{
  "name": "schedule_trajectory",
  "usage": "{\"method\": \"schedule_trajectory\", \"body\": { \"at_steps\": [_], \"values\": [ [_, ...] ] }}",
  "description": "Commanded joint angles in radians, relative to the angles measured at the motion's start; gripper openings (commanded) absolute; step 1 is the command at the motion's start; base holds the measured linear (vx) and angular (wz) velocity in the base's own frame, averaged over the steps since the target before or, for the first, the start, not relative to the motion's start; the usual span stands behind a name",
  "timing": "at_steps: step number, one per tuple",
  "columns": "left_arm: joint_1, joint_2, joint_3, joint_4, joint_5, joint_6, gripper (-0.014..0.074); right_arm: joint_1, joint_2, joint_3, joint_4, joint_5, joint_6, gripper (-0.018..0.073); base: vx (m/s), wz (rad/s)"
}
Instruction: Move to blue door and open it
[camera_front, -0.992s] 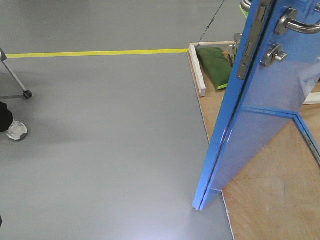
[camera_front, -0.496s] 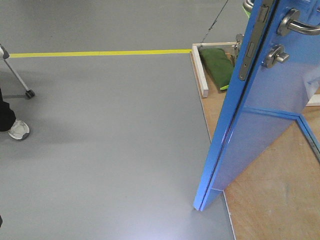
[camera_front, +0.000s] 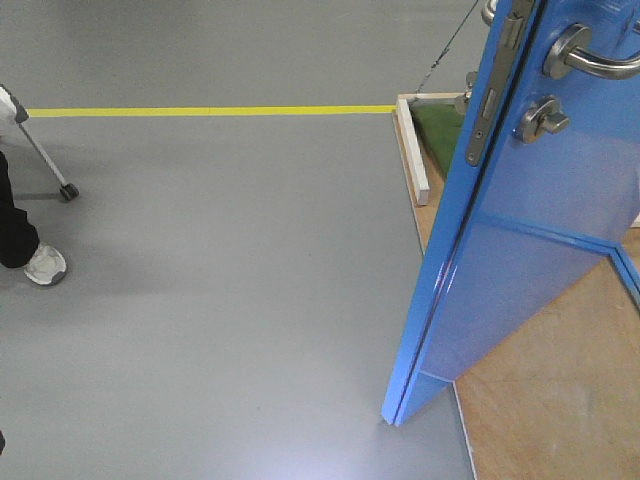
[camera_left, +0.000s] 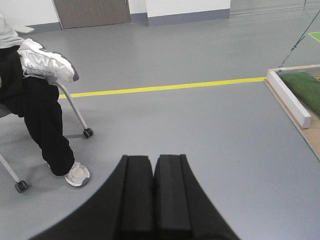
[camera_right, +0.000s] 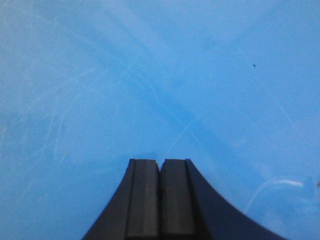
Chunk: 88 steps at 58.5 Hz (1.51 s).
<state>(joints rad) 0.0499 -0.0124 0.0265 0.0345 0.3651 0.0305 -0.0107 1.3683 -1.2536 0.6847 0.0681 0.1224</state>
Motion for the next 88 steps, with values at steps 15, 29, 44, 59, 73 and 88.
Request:
{"method": "schedule_trajectory", "body": {
  "at_steps": [15, 29, 44, 59, 73, 88],
  "values": [
    [0.001, -0.015, 0.001, -0.005, -0.078, -0.003, 0.007, 0.006, -0.019, -0.037, -0.001, -0.052, -0.007, 0.0002, 0.18, 0.09],
    [0.001, -0.015, 0.001, -0.005, -0.078, -0.003, 0.007, 0.006, -0.019, -0.037, -0.001, -0.052, -0.007, 0.0002, 0.23, 0.1],
    [0.001, -0.015, 0.001, -0.005, -0.078, -0.003, 0.007, 0.006, -0.019, -0.037, -0.001, -0.052, -0.007, 0.0002, 0.26, 0.07],
    [0.001, -0.015, 0.001, -0.005, -0.078, -0.003, 0.007, 0.006, -0.019, -0.037, -0.001, -0.052, -0.007, 0.0002, 0.29, 0.06],
    [0.001, -0.015, 0.001, -0.005, -0.078, -0.003, 0.007, 0.006, -0.019, -0.037, -0.001, -0.052, -0.007, 0.0002, 0.32, 0.09],
    [0.001, -0.015, 0.001, -0.005, -0.078, -0.003, 0.007, 0.006, -0.019, -0.037, -0.001, -0.052, -0.007, 0.0002, 0.32, 0.06]
  ]
}}
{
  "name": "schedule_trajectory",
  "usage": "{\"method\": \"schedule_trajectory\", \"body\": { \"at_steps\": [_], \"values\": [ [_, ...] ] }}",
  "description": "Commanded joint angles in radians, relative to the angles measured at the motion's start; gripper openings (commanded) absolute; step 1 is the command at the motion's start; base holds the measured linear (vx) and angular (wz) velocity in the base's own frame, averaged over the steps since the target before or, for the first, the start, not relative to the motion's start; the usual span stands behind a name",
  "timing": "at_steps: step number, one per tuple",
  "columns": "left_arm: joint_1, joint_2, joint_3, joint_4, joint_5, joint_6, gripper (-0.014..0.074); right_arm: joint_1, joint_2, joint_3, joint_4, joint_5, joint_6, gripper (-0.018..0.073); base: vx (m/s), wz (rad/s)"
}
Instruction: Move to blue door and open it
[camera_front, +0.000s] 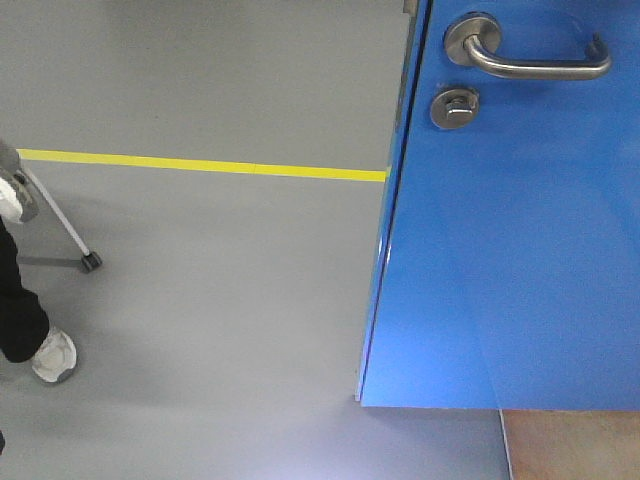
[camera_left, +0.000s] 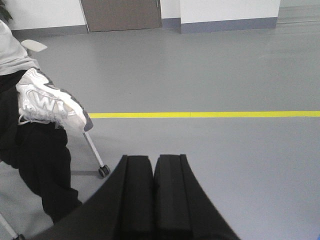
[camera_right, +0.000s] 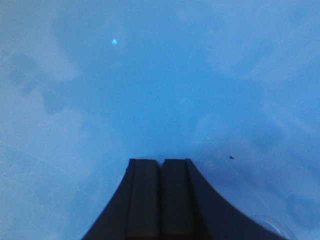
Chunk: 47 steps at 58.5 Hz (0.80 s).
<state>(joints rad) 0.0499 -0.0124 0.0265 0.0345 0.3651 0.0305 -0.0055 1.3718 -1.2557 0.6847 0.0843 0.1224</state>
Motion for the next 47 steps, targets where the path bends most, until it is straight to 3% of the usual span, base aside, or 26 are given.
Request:
{"method": "schedule_trajectory", "body": {
  "at_steps": [1, 23, 47],
  "values": [
    [0.001, -0.015, 0.001, -0.005, -0.078, -0.003, 0.007, 0.001, -0.022, -0.035, -0.001, -0.068, -0.007, 0.0002, 0.31, 0.02],
    [0.001, -0.015, 0.001, -0.005, -0.078, -0.003, 0.007, 0.001, -0.022, -0.035, -0.001, -0.068, -0.007, 0.0002, 0.26, -0.02],
    [0.001, -0.015, 0.001, -0.005, -0.078, -0.003, 0.007, 0.001, -0.019, -0.035, -0.001, -0.068, -0.007, 0.0002, 0.08, -0.08]
  ]
}}
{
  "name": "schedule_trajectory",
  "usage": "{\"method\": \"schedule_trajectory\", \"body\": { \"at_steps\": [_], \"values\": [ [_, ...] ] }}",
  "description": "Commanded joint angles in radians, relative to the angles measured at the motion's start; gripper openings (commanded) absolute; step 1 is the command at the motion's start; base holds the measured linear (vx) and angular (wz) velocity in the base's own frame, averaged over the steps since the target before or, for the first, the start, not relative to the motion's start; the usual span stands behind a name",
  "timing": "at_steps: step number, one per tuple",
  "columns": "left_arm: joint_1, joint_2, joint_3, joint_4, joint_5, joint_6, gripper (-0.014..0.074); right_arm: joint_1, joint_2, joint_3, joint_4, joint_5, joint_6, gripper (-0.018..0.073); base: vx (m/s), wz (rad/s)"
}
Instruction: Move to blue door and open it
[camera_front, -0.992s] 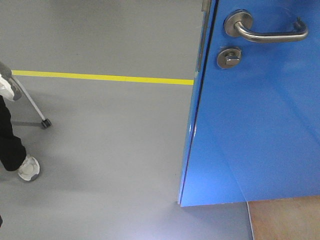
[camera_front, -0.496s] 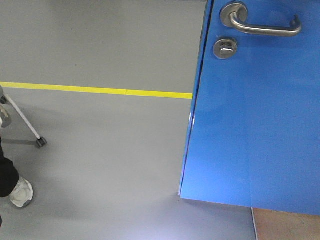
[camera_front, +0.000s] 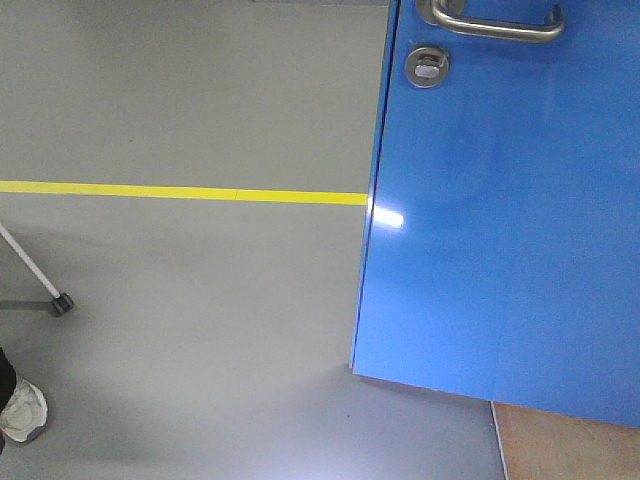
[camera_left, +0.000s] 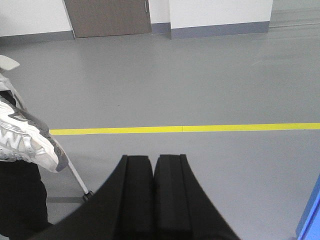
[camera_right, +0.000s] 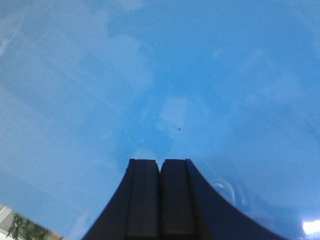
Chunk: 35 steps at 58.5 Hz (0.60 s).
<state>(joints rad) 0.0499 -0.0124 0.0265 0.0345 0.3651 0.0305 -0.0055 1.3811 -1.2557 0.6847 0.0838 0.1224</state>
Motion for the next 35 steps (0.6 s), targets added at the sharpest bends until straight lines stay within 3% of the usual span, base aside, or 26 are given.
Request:
{"method": "schedule_trajectory", "body": {
  "at_steps": [1, 35],
  "values": [
    [0.001, -0.015, 0.001, -0.005, -0.078, -0.003, 0.007, 0.001, -0.028, -0.035, -0.001, -0.068, -0.007, 0.0002, 0.02, -0.02],
    [0.001, -0.015, 0.001, -0.005, -0.078, -0.003, 0.007, 0.001, -0.032, -0.031, -0.006, -0.066, -0.007, 0.0002, 0.0, 0.0]
  ]
}}
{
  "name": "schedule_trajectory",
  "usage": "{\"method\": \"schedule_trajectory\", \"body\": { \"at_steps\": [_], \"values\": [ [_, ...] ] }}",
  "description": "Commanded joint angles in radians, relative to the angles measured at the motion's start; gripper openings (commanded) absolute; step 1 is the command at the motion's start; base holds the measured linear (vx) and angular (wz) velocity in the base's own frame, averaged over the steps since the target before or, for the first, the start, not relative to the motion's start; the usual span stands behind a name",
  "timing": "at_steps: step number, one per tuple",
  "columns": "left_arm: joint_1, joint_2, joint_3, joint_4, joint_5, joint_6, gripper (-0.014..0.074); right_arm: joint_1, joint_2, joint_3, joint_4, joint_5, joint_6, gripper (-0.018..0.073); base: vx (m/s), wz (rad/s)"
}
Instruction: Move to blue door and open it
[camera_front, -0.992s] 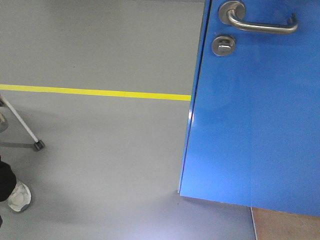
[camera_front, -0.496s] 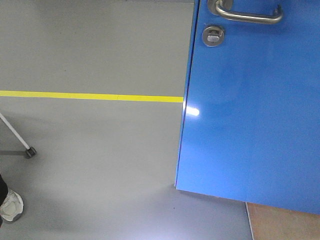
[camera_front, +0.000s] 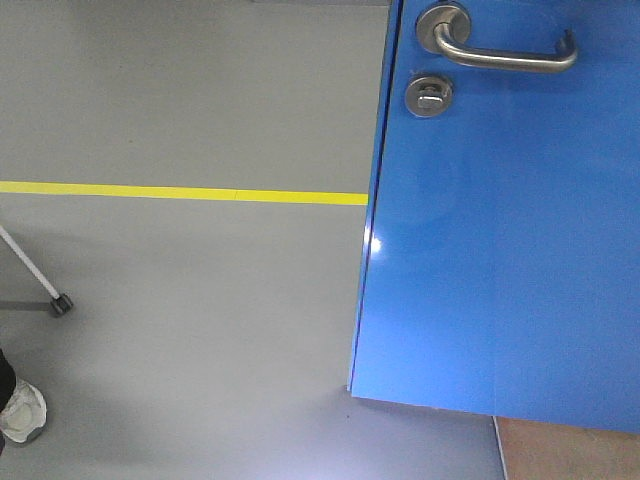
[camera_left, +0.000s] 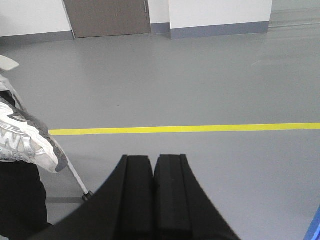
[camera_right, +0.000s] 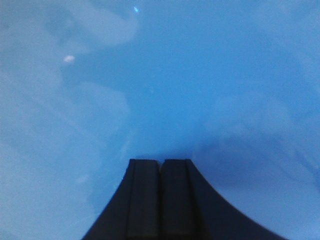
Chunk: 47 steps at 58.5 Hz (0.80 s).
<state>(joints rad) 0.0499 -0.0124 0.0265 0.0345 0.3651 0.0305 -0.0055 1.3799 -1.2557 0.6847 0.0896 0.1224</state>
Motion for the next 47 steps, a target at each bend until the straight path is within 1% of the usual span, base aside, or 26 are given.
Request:
{"method": "schedule_trajectory", "body": {
  "at_steps": [1, 3, 11, 14, 19, 23, 26, 31, 34, 43, 47],
  "values": [
    [0.001, -0.015, 0.001, -0.005, -0.078, -0.003, 0.007, 0.001, -0.035, -0.026, -0.01, -0.074, -0.007, 0.0002, 0.0, 0.0],
    [0.001, -0.015, 0.001, -0.005, -0.078, -0.003, 0.007, 0.001, -0.049, -0.014, -0.036, -0.077, -0.007, 0.0002, 0.0, 0.0],
    [0.001, -0.015, 0.001, -0.005, -0.078, -0.003, 0.007, 0.002, -0.14, 0.09, -0.24, -0.078, -0.008, 0.0002, 0.0, 0.0],
    [0.001, -0.015, 0.001, -0.005, -0.078, -0.003, 0.007, 0.002, -0.194, 0.156, -0.336, -0.078, -0.008, 0.0002, 0.0, 0.0],
    [0.001, -0.015, 0.001, -0.005, -0.078, -0.003, 0.007, 0.002, -0.28, 0.265, -0.468, -0.077, -0.008, 0.0002, 0.0, 0.0],
    [0.001, -0.015, 0.001, -0.005, -0.078, -0.003, 0.007, 0.001, -0.36, 0.338, -0.553, -0.077, -0.008, 0.0002, 0.0, 0.0],
    [0.001, -0.015, 0.001, -0.005, -0.078, -0.003, 0.007, 0.001, -0.424, 0.408, -0.634, -0.077, -0.009, 0.0002, 0.0, 0.0],
    [0.001, -0.015, 0.001, -0.005, -0.078, -0.003, 0.007, -0.012, -0.53, 0.509, -0.788, -0.081, -0.008, 0.0002, 0.0, 0.0],
    [0.001, -0.015, 0.001, -0.005, -0.078, -0.003, 0.007, -0.029, -0.586, 0.568, -0.821, -0.078, -0.005, 0.0002, 0.0, 0.0],
    [0.001, -0.015, 0.001, -0.005, -0.078, -0.003, 0.007, -0.108, -0.789, 0.746, -0.807, -0.078, -0.005, 0.0002, 0.0, 0.0],
    [0.001, -0.015, 0.001, -0.005, -0.078, -0.003, 0.007, -0.117, -0.871, 0.827, -0.807, -0.078, -0.005, 0.0002, 0.0, 0.0]
  ]
}}
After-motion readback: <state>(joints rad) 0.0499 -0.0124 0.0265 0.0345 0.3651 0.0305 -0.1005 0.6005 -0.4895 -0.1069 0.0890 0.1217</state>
